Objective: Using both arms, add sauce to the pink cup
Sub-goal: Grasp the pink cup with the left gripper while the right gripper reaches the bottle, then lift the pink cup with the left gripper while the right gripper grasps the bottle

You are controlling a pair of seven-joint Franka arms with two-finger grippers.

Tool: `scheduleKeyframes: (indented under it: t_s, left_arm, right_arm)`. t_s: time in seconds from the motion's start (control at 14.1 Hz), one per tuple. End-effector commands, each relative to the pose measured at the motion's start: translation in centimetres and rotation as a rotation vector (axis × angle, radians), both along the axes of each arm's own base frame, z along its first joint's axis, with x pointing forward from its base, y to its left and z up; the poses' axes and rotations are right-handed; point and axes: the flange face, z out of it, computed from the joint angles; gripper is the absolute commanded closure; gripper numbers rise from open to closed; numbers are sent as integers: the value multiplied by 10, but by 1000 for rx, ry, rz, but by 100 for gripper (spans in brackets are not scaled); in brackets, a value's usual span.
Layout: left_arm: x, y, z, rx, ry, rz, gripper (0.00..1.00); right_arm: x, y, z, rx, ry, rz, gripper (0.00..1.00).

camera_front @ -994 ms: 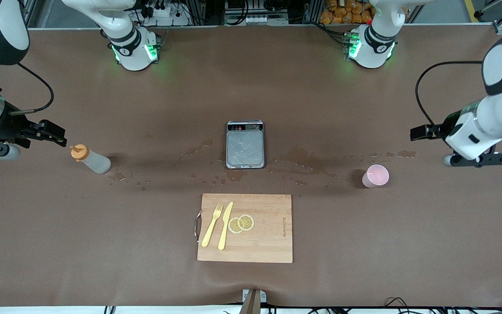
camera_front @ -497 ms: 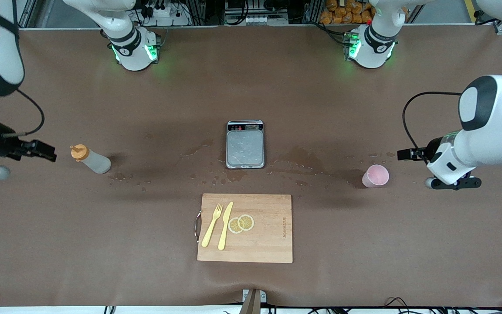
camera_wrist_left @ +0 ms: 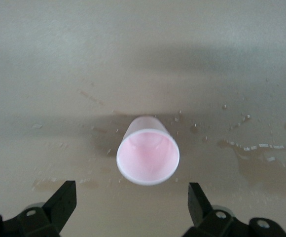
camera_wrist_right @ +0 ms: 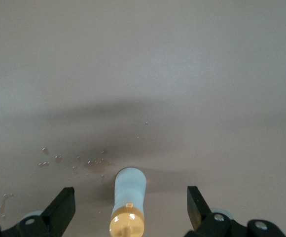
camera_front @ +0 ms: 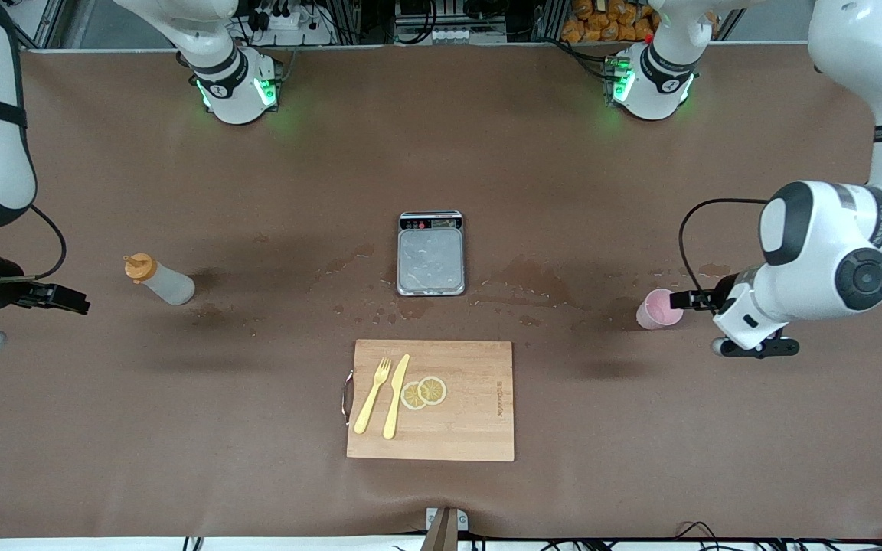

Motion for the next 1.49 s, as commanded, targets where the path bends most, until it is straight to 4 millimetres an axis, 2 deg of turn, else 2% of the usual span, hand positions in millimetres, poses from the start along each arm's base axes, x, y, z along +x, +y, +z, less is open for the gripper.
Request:
scheduleKeyframes:
  t_s: [0.0, 0.14, 0.35, 0.5, 0.57, 0.64, 0.71, 0.78, 0.92, 1.06, 1.14, 1.28, 1.42]
  left_arm:
    - [-10, -1, -16, 16, -29, -1, 0]
    - [-9, 3, -26, 14, -40, 4, 0]
    - [-11, 6, -27, 15, -39, 3, 0]
    - [-11, 12, -19, 17, -49, 15, 0]
    - [-8, 18, -3, 49, -77, -14, 0]
    - [-6, 38, 8, 82, -96, 5, 0]
    - [-6, 56, 7, 78, -95, 17, 0]
    - [-6, 52, 7, 72, -94, 13, 0]
    - [-11, 53, -5, 71, -70, 11, 0]
    - [-26, 48, -31, 70, -22, -2, 0]
    - [-24, 45, -42, 65, -26, -6, 0]
    - [-22, 24, -55, 51, -34, -28, 0]
    - [-24, 20, -67, 49, -16, -35, 0]
  right_arm:
    - [4, -30, -16, 9, 1, -46, 0]
    - [0, -49, -20, 30, 4, -105, 0]
    - [-3, -69, -31, 91, 18, -264, 0]
    - [-8, -76, -45, 145, 71, -339, 0]
    - [-9, -82, -50, 175, 100, -395, 0]
    - [-11, -88, -57, 208, 136, -446, 0]
    - [-14, -95, -65, 249, 159, -478, 0]
    - [-17, -106, -72, 294, 168, -516, 0]
    - [-24, -116, -88, 366, 214, -574, 0]
    - [-27, -124, -97, 377, 246, -666, 0]
    - [-28, -123, -101, 392, 273, -728, 0]
    - [-31, -122, -110, 434, 322, -795, 0]
    - [-35, -126, -130, 457, 375, -838, 0]
